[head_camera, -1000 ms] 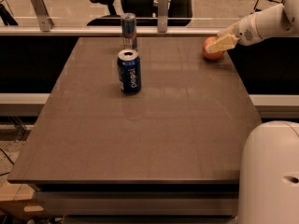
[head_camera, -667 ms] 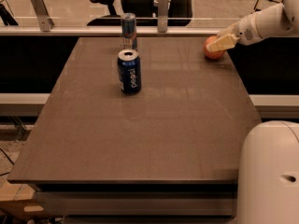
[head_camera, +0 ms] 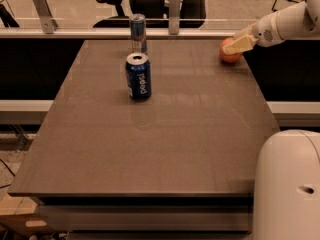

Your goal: Move apple near pepsi can

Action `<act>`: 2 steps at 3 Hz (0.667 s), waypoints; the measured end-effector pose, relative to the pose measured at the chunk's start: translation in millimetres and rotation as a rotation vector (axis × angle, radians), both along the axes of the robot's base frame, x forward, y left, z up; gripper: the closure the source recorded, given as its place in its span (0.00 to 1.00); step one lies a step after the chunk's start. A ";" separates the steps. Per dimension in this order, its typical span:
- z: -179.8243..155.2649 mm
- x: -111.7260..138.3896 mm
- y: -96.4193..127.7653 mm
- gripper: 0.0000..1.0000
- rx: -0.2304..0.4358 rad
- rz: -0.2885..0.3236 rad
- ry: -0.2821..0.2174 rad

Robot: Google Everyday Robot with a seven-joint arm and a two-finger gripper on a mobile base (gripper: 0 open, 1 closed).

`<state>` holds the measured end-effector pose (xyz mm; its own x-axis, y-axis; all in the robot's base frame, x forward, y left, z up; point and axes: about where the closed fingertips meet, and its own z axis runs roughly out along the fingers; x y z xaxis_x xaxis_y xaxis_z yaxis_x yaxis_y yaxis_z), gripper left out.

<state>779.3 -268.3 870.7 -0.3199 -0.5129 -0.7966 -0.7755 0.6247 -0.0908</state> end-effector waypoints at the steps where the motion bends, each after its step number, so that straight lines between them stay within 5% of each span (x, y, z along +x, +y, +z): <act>1: 0.3 0.0 -0.3 1.00 0.000 -0.001 -0.001; 2: 25.0 -4.1 -2.6 1.00 -0.013 -0.005 -0.043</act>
Offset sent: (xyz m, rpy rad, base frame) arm -0.0242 -0.0057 0.0639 -0.0364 -0.1146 -0.0206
